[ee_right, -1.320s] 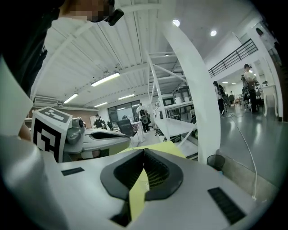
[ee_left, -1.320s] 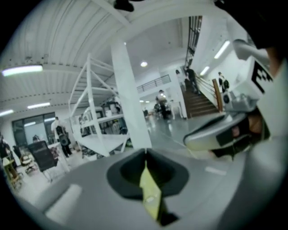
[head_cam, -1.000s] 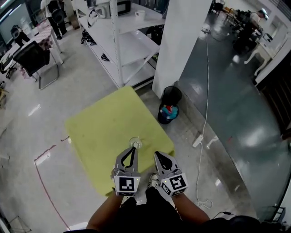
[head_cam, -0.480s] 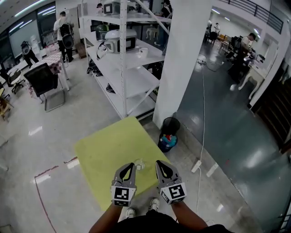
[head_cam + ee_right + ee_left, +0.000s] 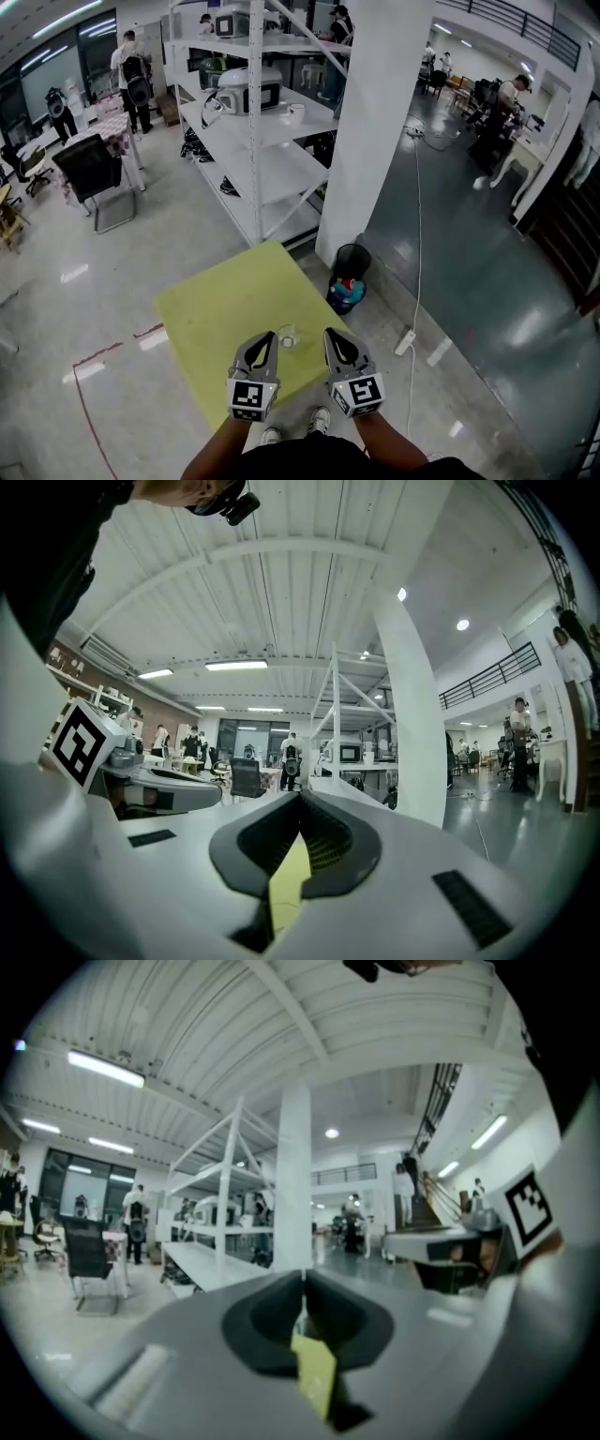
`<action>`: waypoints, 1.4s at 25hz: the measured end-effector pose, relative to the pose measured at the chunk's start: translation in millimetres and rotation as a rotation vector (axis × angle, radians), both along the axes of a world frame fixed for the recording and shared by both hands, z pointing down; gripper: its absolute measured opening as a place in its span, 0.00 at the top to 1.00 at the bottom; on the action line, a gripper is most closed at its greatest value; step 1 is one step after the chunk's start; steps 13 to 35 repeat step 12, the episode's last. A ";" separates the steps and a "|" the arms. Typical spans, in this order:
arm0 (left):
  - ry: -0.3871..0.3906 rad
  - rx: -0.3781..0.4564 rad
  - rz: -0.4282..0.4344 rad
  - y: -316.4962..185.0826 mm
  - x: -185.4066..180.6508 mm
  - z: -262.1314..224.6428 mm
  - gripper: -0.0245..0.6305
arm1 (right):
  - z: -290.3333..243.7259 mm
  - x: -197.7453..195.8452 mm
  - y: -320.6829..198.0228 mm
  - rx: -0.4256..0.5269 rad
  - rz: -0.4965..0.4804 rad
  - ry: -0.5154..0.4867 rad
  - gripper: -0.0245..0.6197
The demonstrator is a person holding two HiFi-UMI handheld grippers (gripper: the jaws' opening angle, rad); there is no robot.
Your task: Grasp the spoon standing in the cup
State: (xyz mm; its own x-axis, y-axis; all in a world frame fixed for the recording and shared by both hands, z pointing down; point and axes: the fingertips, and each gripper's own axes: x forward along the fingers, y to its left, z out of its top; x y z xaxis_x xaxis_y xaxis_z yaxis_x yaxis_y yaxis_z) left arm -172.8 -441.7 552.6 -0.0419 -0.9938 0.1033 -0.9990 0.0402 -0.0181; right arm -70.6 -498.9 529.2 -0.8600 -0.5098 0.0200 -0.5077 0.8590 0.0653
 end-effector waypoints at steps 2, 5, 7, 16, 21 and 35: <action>-0.006 0.019 0.005 0.6 2.5 -2.1 0.94 | -1.8 3.6 0.4 0.006 0.005 0.001 0.95; 0.007 0.030 -0.002 1.4 4.1 -13.6 0.94 | -4.1 5.2 1.0 0.014 0.006 0.001 0.95; 0.008 0.024 -0.009 0.0 3.2 -13.2 0.94 | -4.1 4.6 -1.2 0.011 0.000 0.001 0.95; 0.005 0.004 -0.006 0.2 3.5 2.0 0.94 | 0.0 8.6 -6.3 0.009 -0.008 0.018 0.95; 0.005 0.004 -0.006 0.2 3.5 2.0 0.94 | 0.0 8.6 -6.3 0.009 -0.008 0.018 0.95; 0.005 0.004 -0.006 0.2 3.5 2.0 0.94 | 0.0 8.6 -6.3 0.009 -0.008 0.018 0.95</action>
